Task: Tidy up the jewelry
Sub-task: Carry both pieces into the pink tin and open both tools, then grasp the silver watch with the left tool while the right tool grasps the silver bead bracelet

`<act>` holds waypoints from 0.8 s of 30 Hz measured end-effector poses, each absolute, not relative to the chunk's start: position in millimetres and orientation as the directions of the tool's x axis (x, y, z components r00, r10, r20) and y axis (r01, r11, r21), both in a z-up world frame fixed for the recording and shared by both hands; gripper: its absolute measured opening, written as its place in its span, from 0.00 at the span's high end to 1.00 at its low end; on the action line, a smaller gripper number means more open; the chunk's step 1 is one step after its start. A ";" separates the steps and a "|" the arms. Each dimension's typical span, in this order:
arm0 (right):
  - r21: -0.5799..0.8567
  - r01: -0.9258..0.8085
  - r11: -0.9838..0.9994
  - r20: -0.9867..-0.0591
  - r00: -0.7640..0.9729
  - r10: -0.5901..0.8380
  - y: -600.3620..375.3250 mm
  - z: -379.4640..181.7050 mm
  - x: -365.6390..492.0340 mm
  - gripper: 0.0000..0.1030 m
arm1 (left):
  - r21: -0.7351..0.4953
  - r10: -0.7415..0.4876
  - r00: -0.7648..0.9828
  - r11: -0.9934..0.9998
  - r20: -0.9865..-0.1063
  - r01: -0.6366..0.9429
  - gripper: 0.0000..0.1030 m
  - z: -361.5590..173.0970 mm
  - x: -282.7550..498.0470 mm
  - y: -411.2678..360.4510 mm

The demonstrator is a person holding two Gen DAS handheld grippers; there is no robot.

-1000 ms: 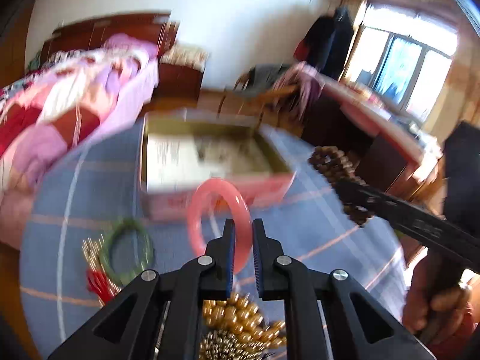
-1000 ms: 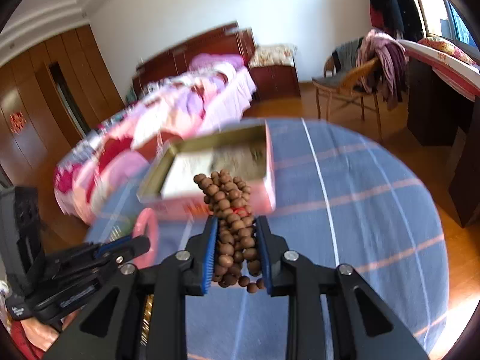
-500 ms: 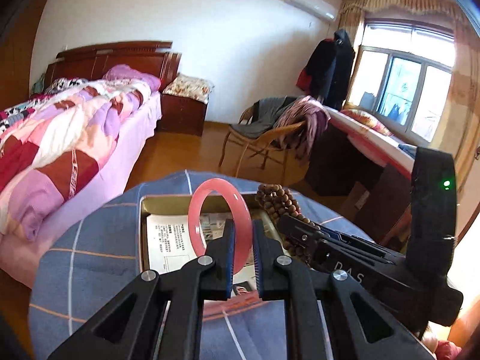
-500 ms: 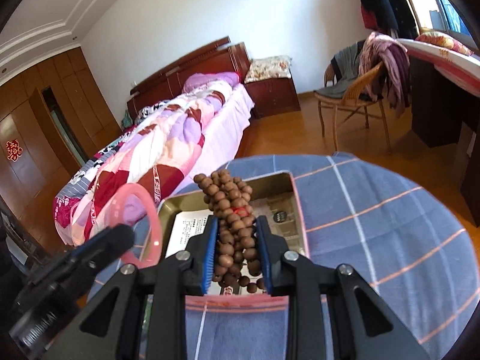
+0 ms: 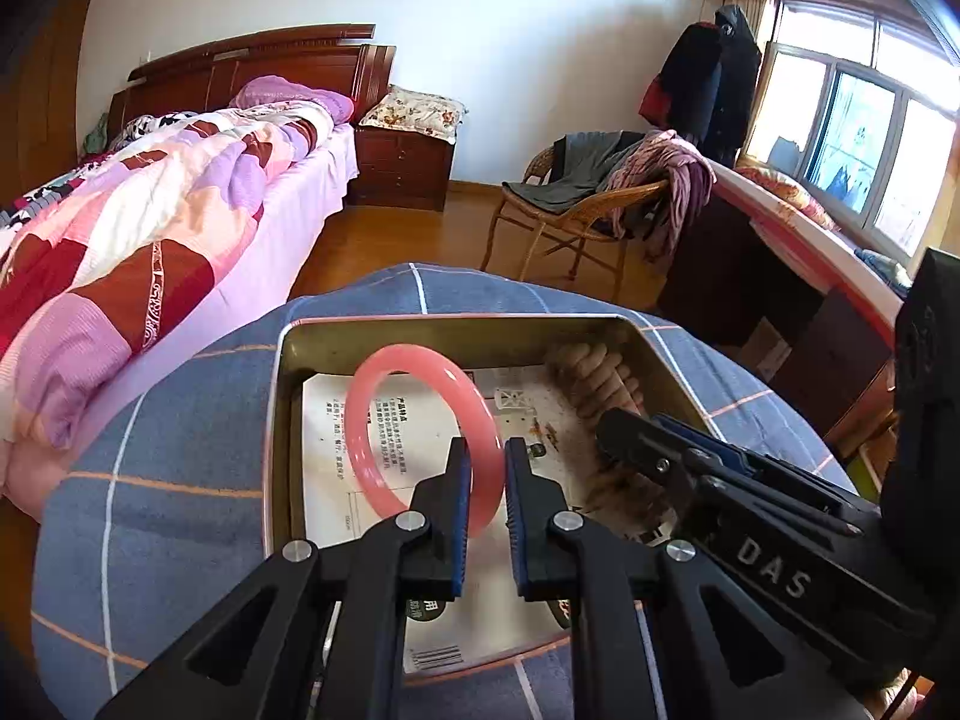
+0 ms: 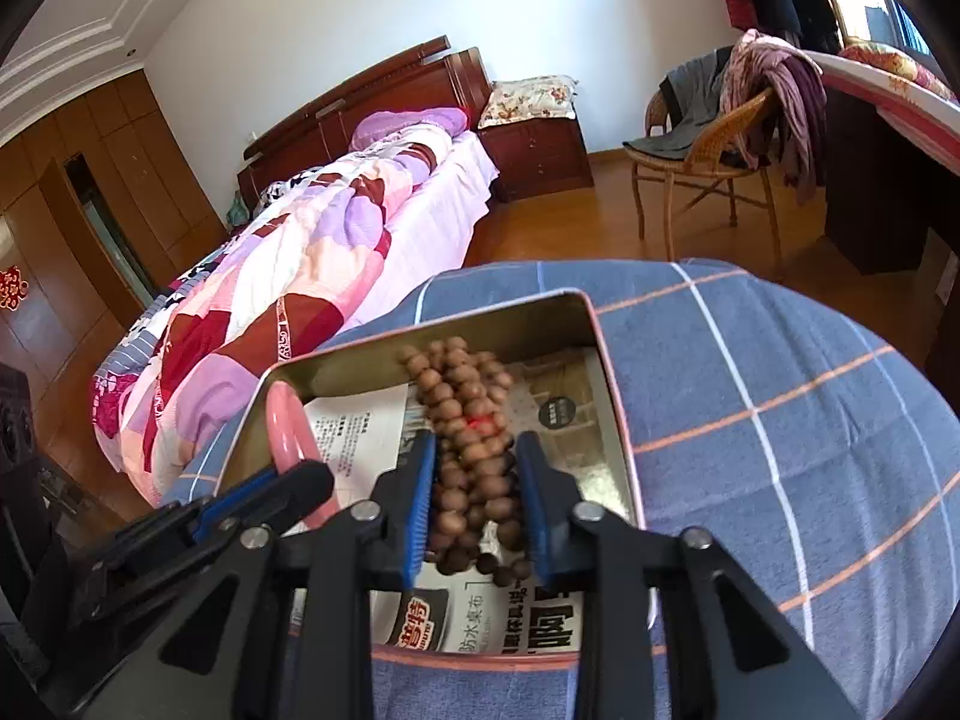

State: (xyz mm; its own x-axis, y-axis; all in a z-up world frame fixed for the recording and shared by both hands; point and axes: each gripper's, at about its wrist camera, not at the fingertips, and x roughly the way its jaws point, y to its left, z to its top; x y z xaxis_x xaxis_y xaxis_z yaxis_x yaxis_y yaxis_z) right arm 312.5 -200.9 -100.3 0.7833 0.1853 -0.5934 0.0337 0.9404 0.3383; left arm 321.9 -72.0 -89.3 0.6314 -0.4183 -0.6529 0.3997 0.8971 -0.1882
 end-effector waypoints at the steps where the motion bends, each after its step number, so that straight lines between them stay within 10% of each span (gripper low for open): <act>1: 0.347 0.032 0.937 -0.581 0.792 0.188 -203.0 -98.1 309.7 0.51 | -0.184 -0.412 0.628 0.899 -0.660 0.396 0.89 -87.1 322.2 -72.2; 3: 0.347 0.035 0.937 -0.537 0.826 0.169 -205.9 -88.1 302.5 0.50 | -0.189 -0.413 0.627 0.900 -0.660 0.394 0.82 -79.4 316.4 -69.9; 7: 0.302 0.088 0.949 -0.465 0.883 0.066 -213.7 -67.3 281.0 0.50 | -0.188 -0.379 0.680 0.922 -0.628 0.340 0.37 -65.5 300.4 -50.0; 24: 0.232 0.115 0.966 -0.623 0.780 0.057 -213.9 -80.6 174.7 0.50 | -0.084 -0.199 0.768 0.979 -0.608 0.187 0.37 -68.3 180.0 9.1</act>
